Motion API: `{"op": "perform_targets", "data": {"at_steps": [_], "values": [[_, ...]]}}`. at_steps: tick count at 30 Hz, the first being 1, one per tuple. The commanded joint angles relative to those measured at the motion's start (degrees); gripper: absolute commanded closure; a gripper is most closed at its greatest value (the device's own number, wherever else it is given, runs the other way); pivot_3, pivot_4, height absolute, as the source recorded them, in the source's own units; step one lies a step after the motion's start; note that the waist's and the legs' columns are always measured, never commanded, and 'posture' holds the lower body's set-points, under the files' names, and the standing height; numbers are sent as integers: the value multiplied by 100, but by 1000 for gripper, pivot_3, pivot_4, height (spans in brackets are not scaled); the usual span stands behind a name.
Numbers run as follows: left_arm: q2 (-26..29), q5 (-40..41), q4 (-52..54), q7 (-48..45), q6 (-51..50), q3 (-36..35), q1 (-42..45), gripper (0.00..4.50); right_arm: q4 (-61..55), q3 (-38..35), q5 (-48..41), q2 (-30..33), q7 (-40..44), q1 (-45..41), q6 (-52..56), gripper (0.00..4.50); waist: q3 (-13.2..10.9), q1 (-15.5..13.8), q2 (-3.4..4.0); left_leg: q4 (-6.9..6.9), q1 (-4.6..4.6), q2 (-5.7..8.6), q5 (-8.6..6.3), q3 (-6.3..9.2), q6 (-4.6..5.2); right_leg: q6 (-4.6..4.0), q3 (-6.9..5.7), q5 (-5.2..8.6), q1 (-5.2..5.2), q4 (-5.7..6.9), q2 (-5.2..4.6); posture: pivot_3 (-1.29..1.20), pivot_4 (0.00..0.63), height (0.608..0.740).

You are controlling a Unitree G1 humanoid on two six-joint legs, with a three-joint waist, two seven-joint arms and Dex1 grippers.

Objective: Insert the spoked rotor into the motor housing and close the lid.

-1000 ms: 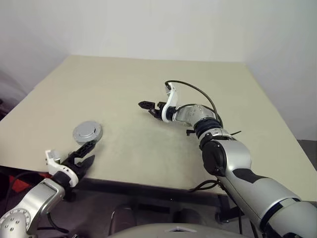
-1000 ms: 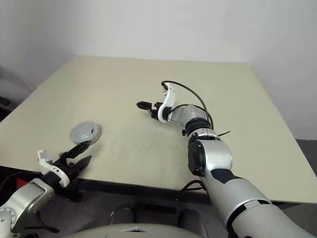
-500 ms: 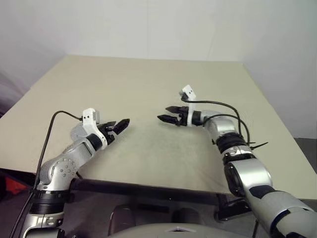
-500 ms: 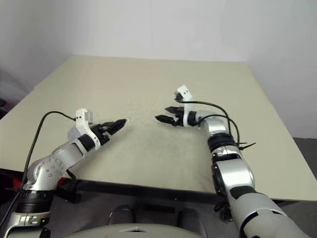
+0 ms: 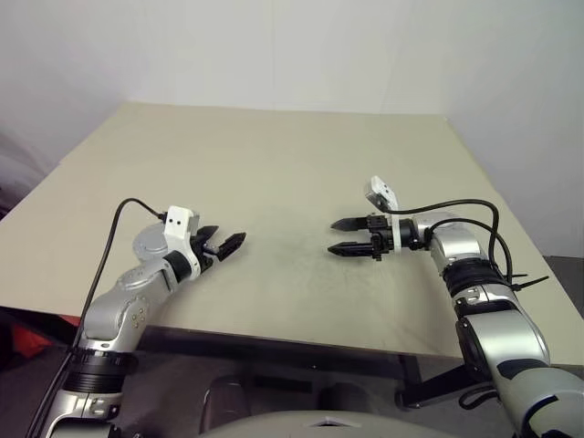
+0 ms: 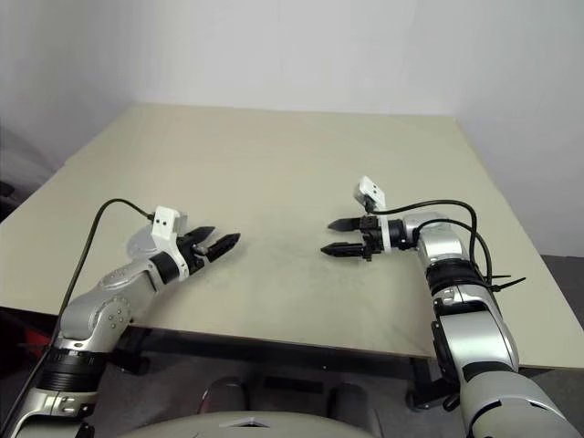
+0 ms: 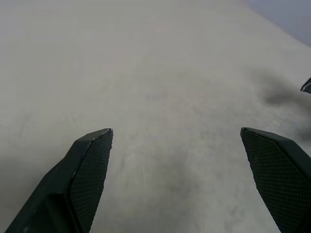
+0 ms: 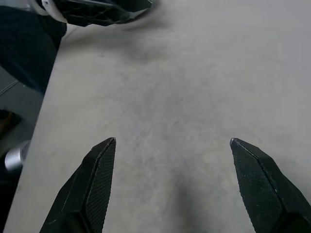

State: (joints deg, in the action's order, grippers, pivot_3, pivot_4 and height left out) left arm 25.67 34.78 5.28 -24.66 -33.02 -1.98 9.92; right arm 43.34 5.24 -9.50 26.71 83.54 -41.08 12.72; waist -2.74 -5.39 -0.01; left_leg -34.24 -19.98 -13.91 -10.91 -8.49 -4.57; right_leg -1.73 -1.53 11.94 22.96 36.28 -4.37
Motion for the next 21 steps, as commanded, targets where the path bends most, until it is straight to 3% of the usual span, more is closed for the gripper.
{"op": "perform_targets", "data": {"at_steps": [1, 8, 21], "values": [[-58, -190, 22, -22, 132, -123, 208, 34, -388, -119, -200, -91, -142, -41, 102, 264, 0, -3, 0, -2, 2, 1, 0, 0, 0, 0, 0, 0, 0, 7, -1, 0, 0, 740], [-253, -500, -65, 131, 128, -200, 383, 34, -733, -269, -401, -369, -714, 16, 375, 264, 0, -5, 0, -4, 3, 1, 1, 1, -2, 1, 3, 1, 3, 27, -1, 0, 0, 740], [-449, -939, -115, 230, 175, -223, 343, 34, -167, -469, -167, -525, -1739, 47, -1080, 264, 0, -3, 0, -3, -4, 2, 1, 1, -1, 0, 2, 3, 14, 17, -2, 0, 0, 740]]}}
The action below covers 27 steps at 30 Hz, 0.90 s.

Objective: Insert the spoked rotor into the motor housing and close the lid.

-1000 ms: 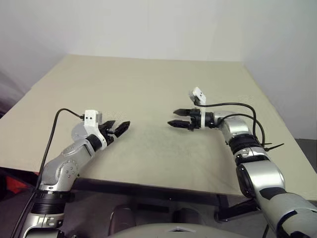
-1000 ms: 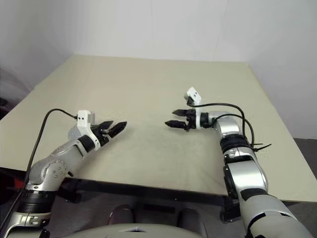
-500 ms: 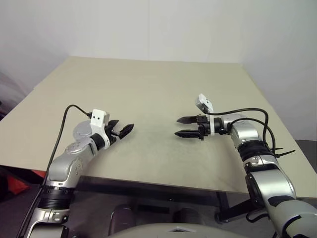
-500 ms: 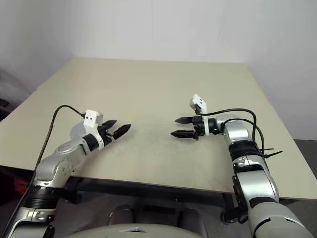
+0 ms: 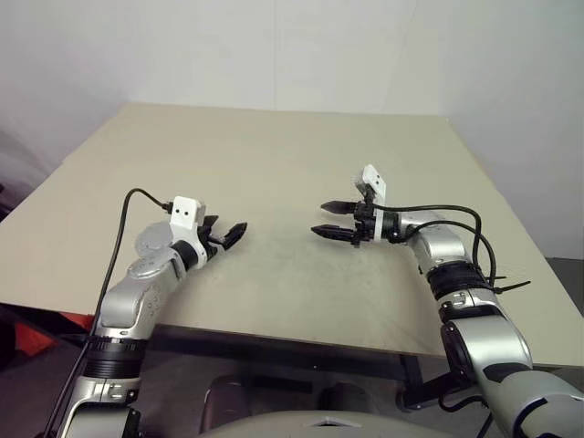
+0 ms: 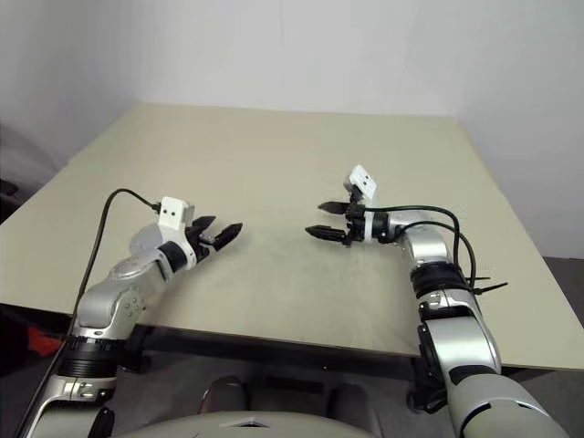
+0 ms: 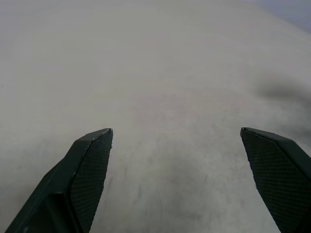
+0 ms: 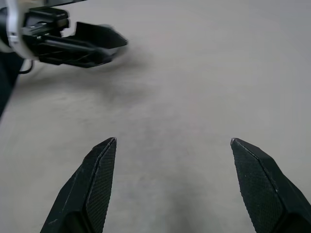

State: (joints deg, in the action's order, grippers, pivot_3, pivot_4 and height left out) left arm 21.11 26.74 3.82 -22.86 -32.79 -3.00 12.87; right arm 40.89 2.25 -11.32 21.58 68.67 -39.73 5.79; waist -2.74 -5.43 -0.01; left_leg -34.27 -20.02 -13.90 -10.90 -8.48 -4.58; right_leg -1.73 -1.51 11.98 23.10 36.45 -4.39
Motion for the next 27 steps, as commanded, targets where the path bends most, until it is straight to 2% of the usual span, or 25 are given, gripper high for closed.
{"op": "perform_targets", "data": {"at_steps": [1, 4, 11, 23, 27], "values": [[-6, -199, -4, 89, 184, -128, 61, 34, 156, -150, 65, -25, -362, -107, -472, 264, 0, 2, 0, 0, 0, 0, 0, 0, 0, 0, 0, 0, 0, 0, 0, 0, 0, 740], [-112, -318, -165, 203, 276, -172, 102, 34, 399, -74, 175, -123, -651, -250, -337, 264, 0, 9, 1, 0, 1, 0, 0, 0, 0, 0, 0, 0, 0, 1, 0, 0, 0, 740], [-220, -512, -155, 155, 294, -112, 87, 34, -21, -149, -138, -182, -307, -200, 349, 264, -2, 9, 3, 3, -5, 0, -1, 0, 2, 0, 0, 0, 5, -4, 1, 0, 0, 740], [-355, -601, -68, 162, 291, -146, 27, 34, -20, -69, 56, -164, -568, -152, 145, 264, -2, 7, 3, 7, -6, 0, -2, 0, 3, 1, 0, 1, 6, -10, 1, 0, 0, 740], [-340, -640, -139, 97, 312, -121, 53, 34, 364, -195, 171, -196, -1048, -336, -192, 264, -3, 8, 4, 9, -6, 0, -2, 0, 3, 1, 0, 1, 6, -13, 1, 0, 0, 740]]}}
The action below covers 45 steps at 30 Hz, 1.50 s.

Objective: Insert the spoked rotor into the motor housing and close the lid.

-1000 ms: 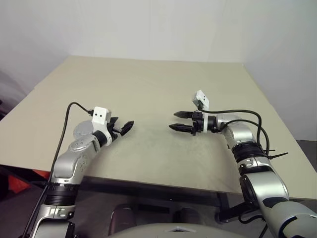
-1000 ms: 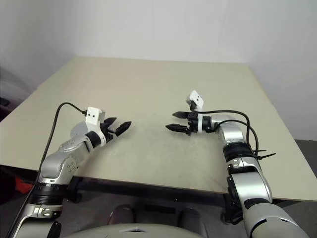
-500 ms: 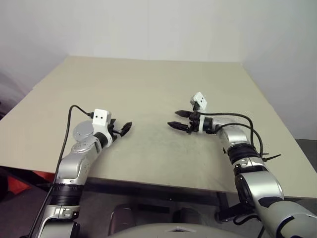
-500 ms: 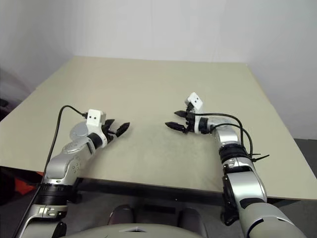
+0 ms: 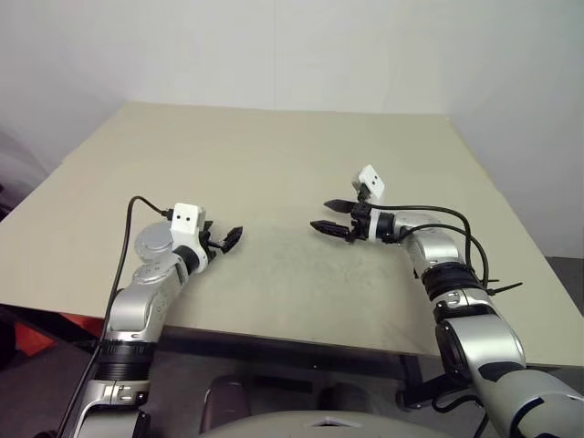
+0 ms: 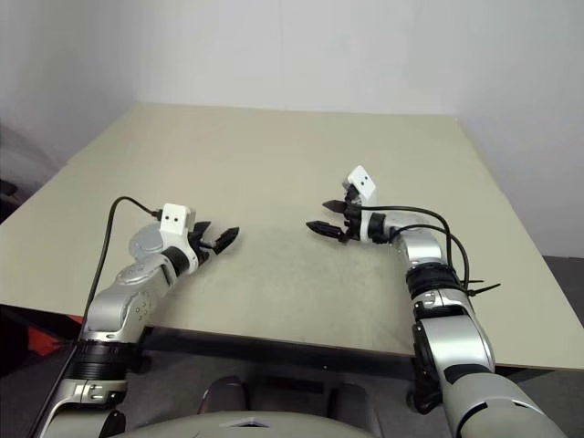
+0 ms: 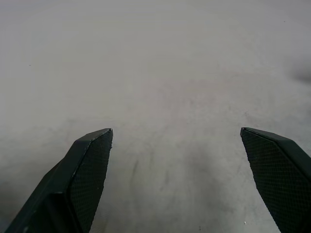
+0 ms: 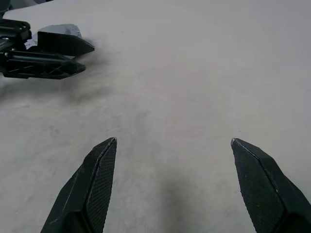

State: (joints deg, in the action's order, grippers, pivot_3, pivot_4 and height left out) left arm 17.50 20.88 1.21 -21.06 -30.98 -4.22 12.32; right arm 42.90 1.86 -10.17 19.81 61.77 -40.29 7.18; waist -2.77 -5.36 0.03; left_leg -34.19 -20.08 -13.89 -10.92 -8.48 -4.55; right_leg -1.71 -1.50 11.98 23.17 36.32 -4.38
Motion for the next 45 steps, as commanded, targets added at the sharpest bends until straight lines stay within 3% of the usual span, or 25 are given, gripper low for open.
{"op": "perform_targets", "data": {"at_steps": [1, 4, 18, 31, 45], "values": [[39, -65, 117, -119, 132, 19, 95, 34, 285, -173, 102, -36, -544, -328, -409, 264, -1, 3, 1, 0, 0, 0, 0, 0, 0, 0, 0, 0, 0, 0, 0, 0, 0, 740], [63, 17, 267, -249, 27, 5, 60, 34, 440, -289, -20, -92, -677, -472, -303, 264, -3, 6, 4, 1, -2, 0, 0, -1, 0, 0, 0, 0, 4, -1, 0, 0, 0, 740], [205, 193, 361, -397, -183, -275, 203, 34, 647, -98, 71, 380, 898, -445, -419, 264, -9, 3, 14, 14, -31, 0, -15, -4, 26, -1, -5, -2, 5, -56, 1, 0, 0, 740], [42, -116, 221, -244, 289, -196, 346, 34, 1250, 47, 606, 170, 202, -576, -1166, 264, -14, 9, 22, 14, -35, 0, -20, -6, 33, -1, -6, -1, 7, -62, 0, 0, 0, 740], [137, -83, 285, -393, 189, -173, 205, 34, 1145, 89, 690, 181, 261, -548, -1031, 264, -16, 11, 26, 15, -42, -1, -21, -7, 34, -1, -6, -1, 13, -64, 0, 0, 0, 740]]}}
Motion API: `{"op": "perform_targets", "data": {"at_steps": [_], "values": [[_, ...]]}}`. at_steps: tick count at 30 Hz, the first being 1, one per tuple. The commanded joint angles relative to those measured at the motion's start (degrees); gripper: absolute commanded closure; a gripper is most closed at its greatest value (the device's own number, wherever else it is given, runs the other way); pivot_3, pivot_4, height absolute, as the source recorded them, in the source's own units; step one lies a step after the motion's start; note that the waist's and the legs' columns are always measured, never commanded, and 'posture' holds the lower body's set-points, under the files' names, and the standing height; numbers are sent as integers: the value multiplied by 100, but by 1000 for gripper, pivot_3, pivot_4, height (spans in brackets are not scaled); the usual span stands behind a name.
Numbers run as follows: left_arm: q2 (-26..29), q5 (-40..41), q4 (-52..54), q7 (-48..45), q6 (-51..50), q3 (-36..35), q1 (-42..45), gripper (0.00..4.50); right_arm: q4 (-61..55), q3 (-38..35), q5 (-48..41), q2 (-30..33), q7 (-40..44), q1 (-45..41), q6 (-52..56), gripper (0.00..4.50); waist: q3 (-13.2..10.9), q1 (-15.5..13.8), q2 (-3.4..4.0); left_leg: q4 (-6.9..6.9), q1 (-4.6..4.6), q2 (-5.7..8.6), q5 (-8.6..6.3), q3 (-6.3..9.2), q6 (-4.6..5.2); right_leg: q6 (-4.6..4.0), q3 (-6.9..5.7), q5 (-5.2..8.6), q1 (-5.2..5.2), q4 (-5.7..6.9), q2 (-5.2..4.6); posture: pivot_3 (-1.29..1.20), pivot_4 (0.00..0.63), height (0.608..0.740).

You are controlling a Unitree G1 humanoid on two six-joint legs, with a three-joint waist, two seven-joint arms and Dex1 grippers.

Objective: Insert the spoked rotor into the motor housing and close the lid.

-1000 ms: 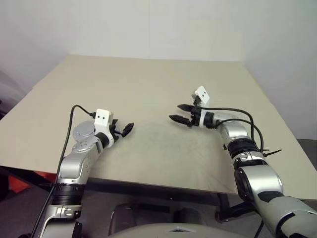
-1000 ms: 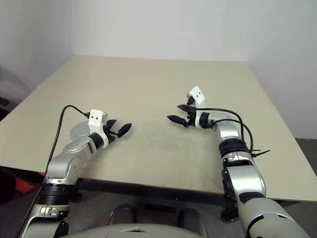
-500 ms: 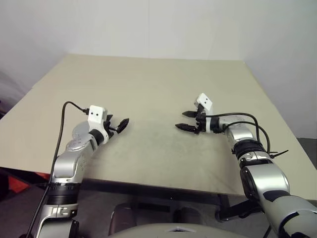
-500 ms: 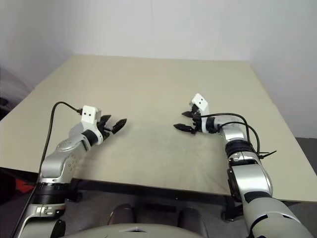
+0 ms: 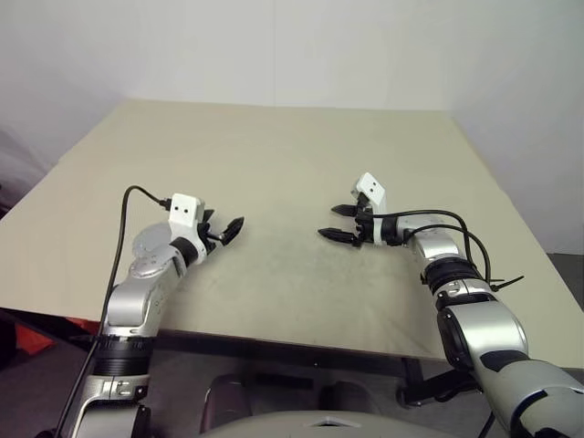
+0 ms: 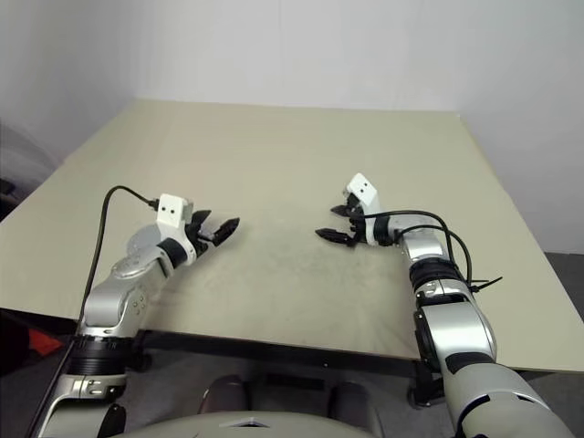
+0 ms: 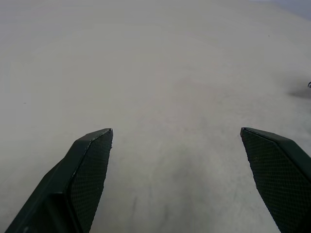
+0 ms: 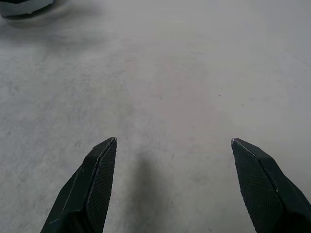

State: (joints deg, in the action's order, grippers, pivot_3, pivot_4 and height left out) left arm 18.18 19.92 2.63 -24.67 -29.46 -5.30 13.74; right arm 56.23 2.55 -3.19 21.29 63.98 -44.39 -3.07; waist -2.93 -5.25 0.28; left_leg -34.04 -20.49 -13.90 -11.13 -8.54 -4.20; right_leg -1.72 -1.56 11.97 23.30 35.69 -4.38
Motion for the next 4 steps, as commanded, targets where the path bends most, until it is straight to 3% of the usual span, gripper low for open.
{"op": "perform_targets", "data": {"at_steps": [1, 4], "values": [[66, 10, 143, -29, 37, -60, 57, 34, -199, 31, 2, 31, 42, -126, -8, 264, 0, 0, 1, 0, 0, 0, 0, 0, 0, 0, 0, 0, 0, 0, 0, 0, 0, 740], [46, 7, 141, -15, 42, -49, 48, 34, -206, 36, 1, 39, 59, -116, -2, 264, -1, -1, 1, 0, -1, 0, 0, 0, 0, 0, 0, 0, 0, 0, 0, 0, 0, 740]]}}
